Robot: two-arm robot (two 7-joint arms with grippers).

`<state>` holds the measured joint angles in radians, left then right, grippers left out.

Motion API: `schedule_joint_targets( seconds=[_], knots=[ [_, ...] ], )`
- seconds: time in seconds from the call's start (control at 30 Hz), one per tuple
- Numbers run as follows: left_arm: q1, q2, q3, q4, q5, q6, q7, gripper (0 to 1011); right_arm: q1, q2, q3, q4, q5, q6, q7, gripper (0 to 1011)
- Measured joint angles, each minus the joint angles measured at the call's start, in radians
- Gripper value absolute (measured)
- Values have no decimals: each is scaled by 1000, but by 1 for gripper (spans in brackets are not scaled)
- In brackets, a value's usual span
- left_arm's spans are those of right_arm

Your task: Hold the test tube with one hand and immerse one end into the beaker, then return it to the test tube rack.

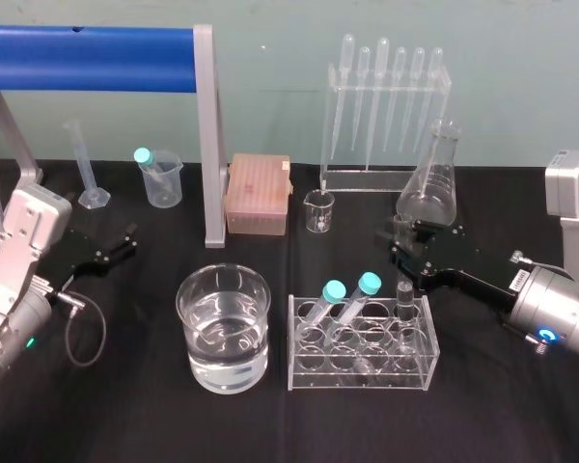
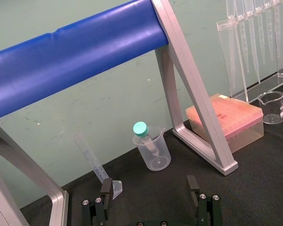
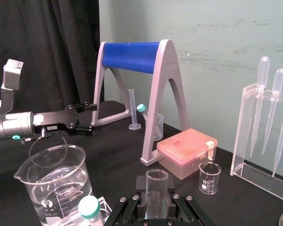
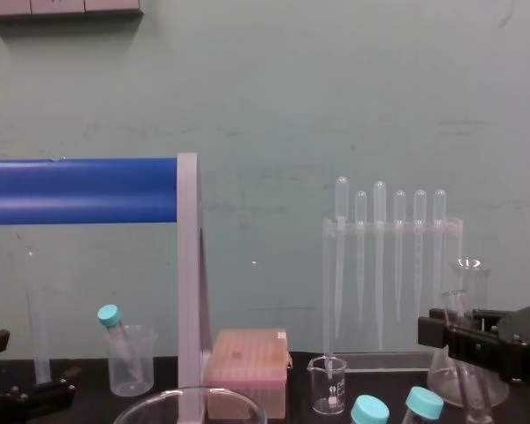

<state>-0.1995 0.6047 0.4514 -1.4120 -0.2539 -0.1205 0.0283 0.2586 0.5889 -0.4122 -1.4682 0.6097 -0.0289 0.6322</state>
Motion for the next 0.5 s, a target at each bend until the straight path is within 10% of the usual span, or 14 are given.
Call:
schedule_joint_targets(
  seconds=[0.5],
  knots=[
    [0,0,0,0,0,0,0,1000,-3,0,15,-8,45,13,15,225]
  ],
)
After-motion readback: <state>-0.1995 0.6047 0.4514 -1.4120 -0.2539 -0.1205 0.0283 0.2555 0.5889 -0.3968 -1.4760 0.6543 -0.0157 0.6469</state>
